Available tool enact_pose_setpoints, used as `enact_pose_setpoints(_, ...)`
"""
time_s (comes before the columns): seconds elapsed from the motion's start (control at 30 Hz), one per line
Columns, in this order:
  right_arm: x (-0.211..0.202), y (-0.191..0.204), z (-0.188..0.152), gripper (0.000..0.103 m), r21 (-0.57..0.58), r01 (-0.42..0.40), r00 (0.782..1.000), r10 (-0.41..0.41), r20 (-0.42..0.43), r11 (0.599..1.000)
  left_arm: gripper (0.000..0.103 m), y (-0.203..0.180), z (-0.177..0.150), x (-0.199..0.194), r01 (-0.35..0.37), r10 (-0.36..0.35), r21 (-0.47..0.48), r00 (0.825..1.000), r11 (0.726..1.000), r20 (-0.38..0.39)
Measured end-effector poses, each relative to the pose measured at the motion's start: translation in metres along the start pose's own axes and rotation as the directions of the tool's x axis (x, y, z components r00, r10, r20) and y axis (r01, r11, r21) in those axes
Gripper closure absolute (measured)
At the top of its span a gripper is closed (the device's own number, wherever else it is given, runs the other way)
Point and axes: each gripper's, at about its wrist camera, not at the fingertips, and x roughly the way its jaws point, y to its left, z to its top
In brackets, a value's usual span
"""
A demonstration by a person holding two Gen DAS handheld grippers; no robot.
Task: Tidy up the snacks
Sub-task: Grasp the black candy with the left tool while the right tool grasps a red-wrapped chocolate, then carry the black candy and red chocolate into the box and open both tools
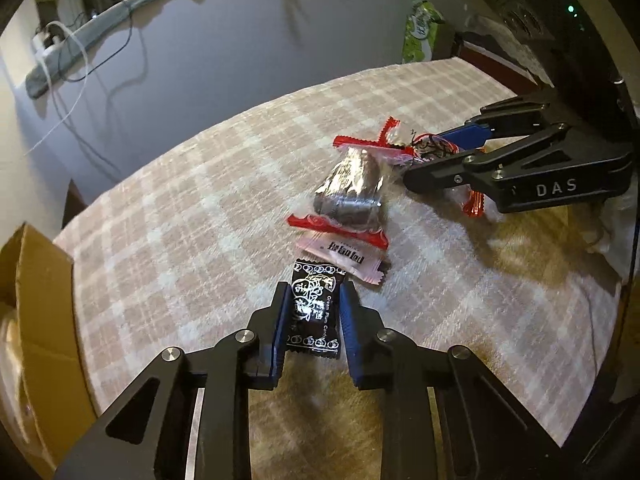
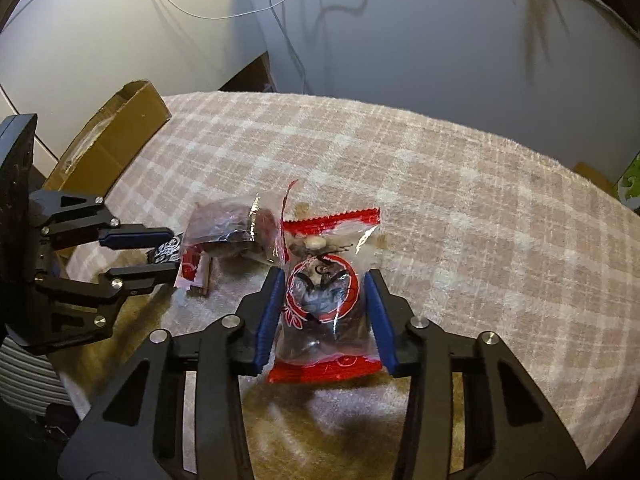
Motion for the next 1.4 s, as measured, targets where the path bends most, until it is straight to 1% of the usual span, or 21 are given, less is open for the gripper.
enact_pose_setpoints(0.03, 0.0, 0.0, 0.0, 0.063, 0.002, 0.006, 1.0, -0.007, 0.004, 1.0, 0.081, 0.001, -0.002, -0.001, -0.004, 0.004, -0.01, 1.0, 1.0, 0.004)
enact_pose_setpoints(0.13, 0.0, 0.001, 0.0, 0.065, 0.01, 0.016, 1.0, -0.016, 0.008, 1.0, 0.081, 0.006, -0.01, -0.006, -0.009, 0.011, -0.065, 1.0, 0.998, 0.024)
enact_pose_setpoints(0.3, -0.006, 0.003, -0.007, 0.066, 0.035, 0.021, 0.999, -0.022, 0.029, 0.999, 0.081, 0.014, -0.023, -0.018, -0.007, 0.017, -0.153, 0.998, 0.988, 0.068)
enact_pose_setpoints(0.4, -0.018, -0.001, -0.014, 0.066, 0.062, 0.021, 0.998, -0.024, 0.052, 0.998, 0.081, 0.022, -0.031, -0.031, 0.013, 0.01, -0.205, 0.994, 0.979, 0.11)
enact_pose_setpoints(0.53, -0.042, 0.002, -0.02, 0.066, 0.084, 0.022, 0.995, -0.03, 0.099, 0.996, 0.081, 0.025, -0.033, -0.048, 0.001, 0.036, -0.232, 0.987, 0.973, 0.155)
enact_pose_setpoints(0.7, -0.063, 0.018, -0.017, 0.066, 0.059, 0.03, 0.989, -0.038, 0.143, 0.998, 0.081, 0.035, -0.04, -0.074, -0.008, 0.068, -0.273, 0.975, 0.962, 0.21)
enact_pose_setpoints(0.83, -0.075, 0.041, -0.008, 0.066, 0.021, 0.007, 0.984, -0.011, 0.177, 1.0, 0.081, 0.044, -0.048, -0.092, -0.036, 0.109, -0.298, 0.966, 0.954, 0.234)
enact_pose_setpoints(0.97, -0.08, 0.071, 0.01, 0.066, -0.028, -0.03, 0.978, 0.036, 0.205, 0.999, 0.081, 0.056, -0.059, -0.111, -0.062, 0.15, -0.329, 0.956, 0.942, 0.25)
enact_pose_setpoints(1.03, -0.078, 0.085, 0.02, 0.066, -0.05, -0.048, 0.975, 0.058, 0.212, 0.998, 0.081, 0.064, -0.065, -0.119, -0.078, 0.173, -0.344, 0.952, 0.936, 0.253)
enact_pose_setpoints(1.2, -0.067, 0.122, 0.046, 0.066, -0.114, -0.089, 0.969, 0.112, 0.222, 0.989, 0.081, 0.089, -0.082, -0.137, -0.116, 0.232, -0.401, 0.939, 0.909, 0.255)
enact_pose_setpoints(1.4, -0.047, 0.156, 0.074, 0.066, -0.165, -0.121, 0.964, 0.155, 0.215, 0.979, 0.081, 0.113, -0.101, -0.153, -0.158, 0.293, -0.453, 0.924, 0.878, 0.246)
